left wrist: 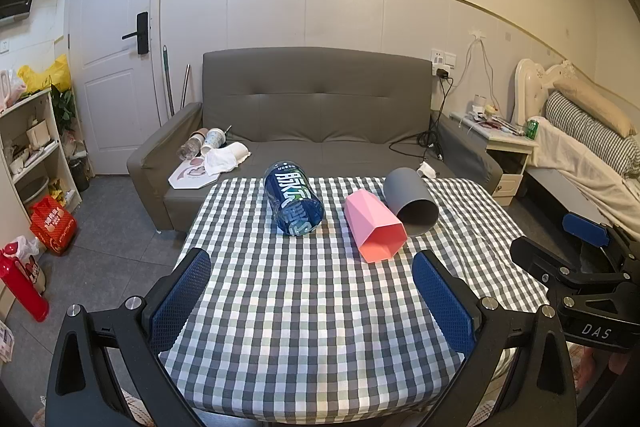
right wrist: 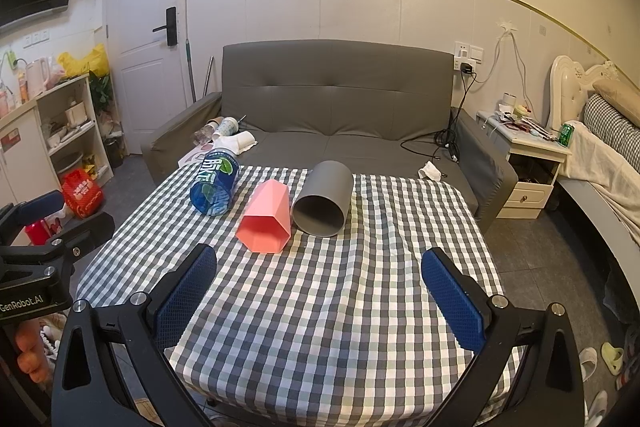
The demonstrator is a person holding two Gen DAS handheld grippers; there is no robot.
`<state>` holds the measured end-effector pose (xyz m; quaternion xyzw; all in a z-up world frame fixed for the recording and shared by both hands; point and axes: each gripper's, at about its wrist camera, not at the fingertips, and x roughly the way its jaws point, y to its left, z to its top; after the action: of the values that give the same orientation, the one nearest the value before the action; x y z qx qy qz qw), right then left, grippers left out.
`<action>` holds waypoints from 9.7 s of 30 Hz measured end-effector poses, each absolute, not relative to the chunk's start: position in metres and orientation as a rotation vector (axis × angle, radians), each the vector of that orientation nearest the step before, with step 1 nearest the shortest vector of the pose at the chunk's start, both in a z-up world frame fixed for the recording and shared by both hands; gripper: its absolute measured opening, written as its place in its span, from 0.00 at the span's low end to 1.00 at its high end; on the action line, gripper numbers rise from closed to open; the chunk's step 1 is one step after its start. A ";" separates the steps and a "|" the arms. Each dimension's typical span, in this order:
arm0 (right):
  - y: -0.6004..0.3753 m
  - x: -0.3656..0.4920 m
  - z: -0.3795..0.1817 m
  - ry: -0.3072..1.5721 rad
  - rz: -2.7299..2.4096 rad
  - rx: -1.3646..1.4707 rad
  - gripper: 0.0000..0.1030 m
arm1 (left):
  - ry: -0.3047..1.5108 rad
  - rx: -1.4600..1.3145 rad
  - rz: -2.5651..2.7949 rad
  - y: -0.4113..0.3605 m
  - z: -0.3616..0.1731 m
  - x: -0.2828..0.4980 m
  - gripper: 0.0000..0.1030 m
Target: Flip cup upside down
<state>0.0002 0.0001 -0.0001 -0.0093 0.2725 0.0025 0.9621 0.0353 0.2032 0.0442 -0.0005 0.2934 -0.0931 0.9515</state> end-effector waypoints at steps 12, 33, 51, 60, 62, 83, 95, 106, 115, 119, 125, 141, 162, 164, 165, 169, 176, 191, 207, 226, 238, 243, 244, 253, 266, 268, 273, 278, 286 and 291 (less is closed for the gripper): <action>0.000 0.000 0.000 0.552 0.005 -0.019 1.00 | 0.597 -0.003 -0.190 0.202 0.042 0.037 1.00; 0.000 0.000 0.000 0.553 0.006 -0.017 1.00 | 0.598 -0.001 -0.190 0.202 0.042 0.037 1.00; 0.021 0.003 0.001 0.566 0.010 -0.050 1.00 | 0.638 -0.032 -0.195 0.219 0.043 0.049 1.00; 0.063 0.069 -0.001 0.642 0.069 -0.091 1.00 | 0.694 -0.035 -0.106 0.273 0.048 0.112 1.00; 0.072 0.086 -0.003 0.657 0.090 -0.088 1.00 | 0.706 0.004 -0.077 0.281 0.044 0.124 1.00; 0.170 0.255 -0.081 0.897 0.244 -0.132 0.95 | 0.885 -0.215 0.078 0.365 -0.011 0.196 1.00; 0.176 0.285 -0.113 1.013 0.209 -0.157 0.68 | 0.905 -0.218 0.082 0.361 -0.020 0.204 1.00; 0.178 0.210 -0.092 0.963 0.297 -0.154 0.65 | 0.863 -0.180 0.088 0.348 -0.011 0.191 1.00; 0.135 0.103 -0.085 0.941 0.280 -0.078 0.65 | 0.824 -0.126 0.063 0.312 0.005 0.162 1.00; 0.110 0.074 -0.088 0.935 0.215 -0.058 0.65 | 0.813 -0.096 0.027 0.285 0.015 0.148 1.00; 0.078 0.047 -0.103 0.943 0.098 -0.043 0.65 | 0.813 -0.069 -0.045 0.242 0.032 0.128 1.00; 0.058 0.042 -0.100 0.989 0.143 0.073 0.85 | 0.895 -0.011 -0.024 0.214 0.014 0.106 1.00; -0.069 0.037 -0.033 0.837 -0.036 0.086 0.88 | 0.998 0.046 -0.218 0.110 0.012 0.109 1.00; -0.072 0.040 -0.038 0.852 -0.039 0.089 0.88 | 1.018 0.059 -0.234 0.099 0.008 0.114 1.00; -0.072 0.042 -0.039 0.856 -0.040 0.088 0.88 | 1.033 0.068 -0.241 0.093 0.005 0.116 1.00; -0.076 0.046 -0.044 0.861 -0.045 0.085 0.88 | 1.092 0.095 -0.263 0.076 -0.009 0.126 1.00; -0.085 0.056 -0.052 0.887 -0.076 0.111 0.88 | 1.200 0.107 -0.283 0.069 -0.036 0.138 1.00; -0.077 0.073 -0.059 0.900 -0.068 0.088 0.88 | 1.243 0.019 -0.348 0.082 -0.037 0.155 0.73; -0.075 0.061 -0.051 0.873 -0.081 0.075 0.88 | 0.986 0.073 -0.304 0.083 0.003 0.142 0.73; -0.069 0.065 -0.051 0.865 -0.085 0.042 0.88 | 0.838 0.135 -0.371 0.085 -0.013 0.103 0.73; -0.073 0.057 -0.046 0.849 -0.092 0.049 0.88 | 0.894 0.157 -0.434 0.084 -0.021 0.074 0.87; -0.073 0.053 -0.044 0.844 -0.095 0.050 0.88 | 0.934 0.172 -0.470 0.078 -0.039 0.065 0.87; -0.073 0.052 -0.044 0.843 -0.095 0.050 0.88 | 0.940 0.175 -0.476 0.078 -0.041 0.064 0.84; -0.073 0.049 -0.043 0.837 -0.094 0.051 0.88 | 0.880 0.169 -0.449 0.081 -0.031 0.069 0.69; -0.070 0.055 -0.050 0.859 -0.097 0.028 0.88 | 0.895 0.101 -0.370 0.078 -0.045 0.126 0.69; -0.069 0.058 -0.052 0.864 -0.098 0.023 0.88 | 0.889 0.100 -0.372 0.078 -0.047 0.127 0.69; -0.066 0.063 -0.054 0.872 -0.096 0.016 0.88 | 0.917 0.084 -0.406 0.077 -0.049 0.129 0.85; -0.063 0.062 -0.052 0.852 -0.085 0.021 0.88 | 0.947 0.063 -0.414 0.088 -0.050 0.114 0.92; -0.067 0.043 -0.037 0.793 -0.085 0.050 0.88 | 0.937 0.103 -0.438 0.109 -0.030 0.066 0.92; -0.058 0.023 -0.028 0.755 -0.062 0.035 0.88 | 0.847 0.102 -0.407 0.125 -0.005 0.042 0.92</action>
<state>0.0226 -0.0582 -0.0277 0.0171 0.3686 -0.0304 0.9289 0.0423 0.1254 -0.0050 0.0490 0.4079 -0.1960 0.8904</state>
